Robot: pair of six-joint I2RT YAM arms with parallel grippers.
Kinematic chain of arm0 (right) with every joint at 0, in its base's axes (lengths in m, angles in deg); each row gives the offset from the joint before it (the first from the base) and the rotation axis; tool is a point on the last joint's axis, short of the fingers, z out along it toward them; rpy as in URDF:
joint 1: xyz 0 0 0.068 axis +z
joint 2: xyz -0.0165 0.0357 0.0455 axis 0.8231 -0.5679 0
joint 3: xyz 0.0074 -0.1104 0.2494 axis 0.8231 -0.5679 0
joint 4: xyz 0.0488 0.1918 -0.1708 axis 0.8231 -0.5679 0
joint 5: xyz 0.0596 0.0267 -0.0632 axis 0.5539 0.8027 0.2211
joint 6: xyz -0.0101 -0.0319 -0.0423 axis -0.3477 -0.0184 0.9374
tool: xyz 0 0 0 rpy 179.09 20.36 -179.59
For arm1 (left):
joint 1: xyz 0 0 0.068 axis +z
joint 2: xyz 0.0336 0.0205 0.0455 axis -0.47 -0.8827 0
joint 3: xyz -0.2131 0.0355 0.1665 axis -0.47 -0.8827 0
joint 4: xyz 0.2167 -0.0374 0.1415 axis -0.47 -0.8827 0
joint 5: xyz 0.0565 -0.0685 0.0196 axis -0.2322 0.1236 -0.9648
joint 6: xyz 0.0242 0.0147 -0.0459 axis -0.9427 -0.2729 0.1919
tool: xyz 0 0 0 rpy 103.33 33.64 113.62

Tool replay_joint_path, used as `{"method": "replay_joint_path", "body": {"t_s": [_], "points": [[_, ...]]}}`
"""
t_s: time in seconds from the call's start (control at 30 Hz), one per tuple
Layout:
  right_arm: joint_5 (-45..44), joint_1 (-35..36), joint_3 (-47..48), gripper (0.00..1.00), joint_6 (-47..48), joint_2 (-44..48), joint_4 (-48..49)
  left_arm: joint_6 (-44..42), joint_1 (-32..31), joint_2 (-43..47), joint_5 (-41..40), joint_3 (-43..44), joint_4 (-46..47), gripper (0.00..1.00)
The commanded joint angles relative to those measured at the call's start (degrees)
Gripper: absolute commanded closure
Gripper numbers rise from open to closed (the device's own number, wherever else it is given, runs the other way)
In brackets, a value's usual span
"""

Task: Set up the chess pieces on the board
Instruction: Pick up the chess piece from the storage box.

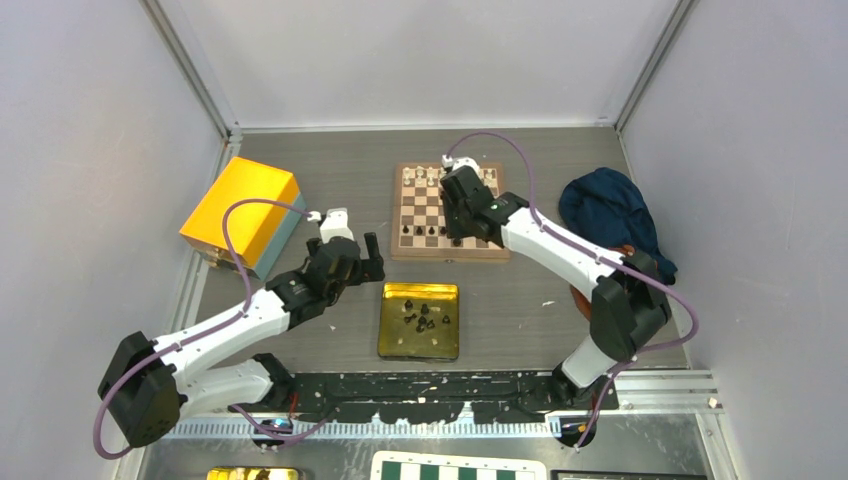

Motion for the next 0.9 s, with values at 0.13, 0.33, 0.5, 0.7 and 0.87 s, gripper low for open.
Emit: {"method": "replay_joint_path", "body": {"t_s": [0.13, 0.33, 0.5, 0.7, 0.87], "points": [[-3.5, 9.6, -5.1, 0.68, -2.0, 10.0, -0.9, 0.4, -0.2, -0.3, -1.3, 2.0, 2.4, 0.00], [-5.6, 16.9, -10.8, 0.66, -5.2, 13.9, -0.1, 1.4, -0.1, -0.5, -0.8, 1.2, 2.7, 0.00], [-6.3, 20.5, -13.5, 0.63, -6.8, 13.3, 1.7, 1.7, -0.1, 0.3, -1.0, 0.5, 2.7, 0.00], [-5.3, 22.4, -15.0, 0.59, -8.1, 10.3, 4.6, 2.0, -0.2, 0.9, -1.1, 0.1, 2.2, 0.00], [-4.9, 23.7, -15.3, 0.58, -9.0, 7.8, 6.6, 2.3, -0.1, 1.3, -0.9, -0.4, 2.3, 0.00]]}}
